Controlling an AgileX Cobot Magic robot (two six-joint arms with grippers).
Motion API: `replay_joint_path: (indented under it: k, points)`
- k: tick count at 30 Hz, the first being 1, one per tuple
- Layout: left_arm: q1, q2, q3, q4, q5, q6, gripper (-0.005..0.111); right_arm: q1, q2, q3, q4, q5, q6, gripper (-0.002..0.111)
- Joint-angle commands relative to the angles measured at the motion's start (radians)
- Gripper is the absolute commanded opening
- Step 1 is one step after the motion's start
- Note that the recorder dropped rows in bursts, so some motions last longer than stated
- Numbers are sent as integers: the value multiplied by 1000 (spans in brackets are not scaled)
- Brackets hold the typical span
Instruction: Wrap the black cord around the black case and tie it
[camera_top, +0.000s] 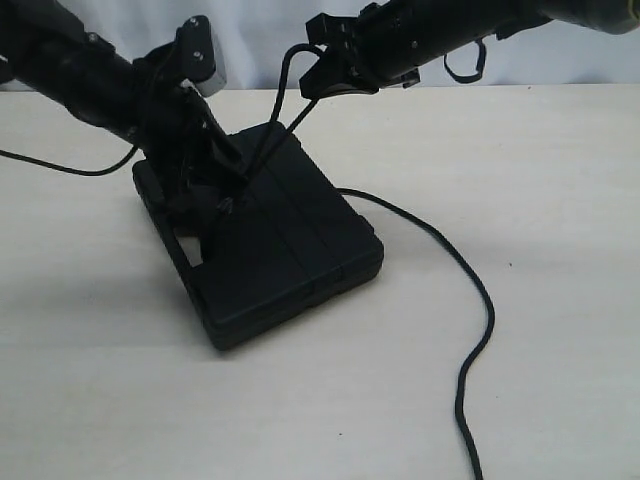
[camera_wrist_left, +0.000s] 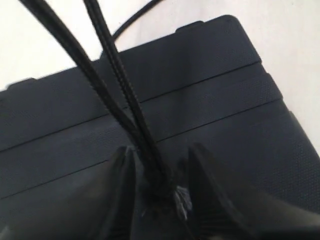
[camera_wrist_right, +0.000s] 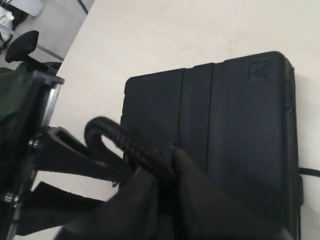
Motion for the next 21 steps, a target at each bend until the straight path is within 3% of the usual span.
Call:
replay_joint_path:
  k: [1, 9, 21]
  points:
    - [-3, 39, 3, -32, 17, 8, 35, -8, -11, -4, -3, -2, -12, 5]
    - [-3, 81, 3, -49, 42, -3, 35, -8, -11, -4, -3, -2, -30, 5]
    - [-3, 127, 3, -127, -63, -92, 35, -8, -11, -4, -3, 1, -30, 5]
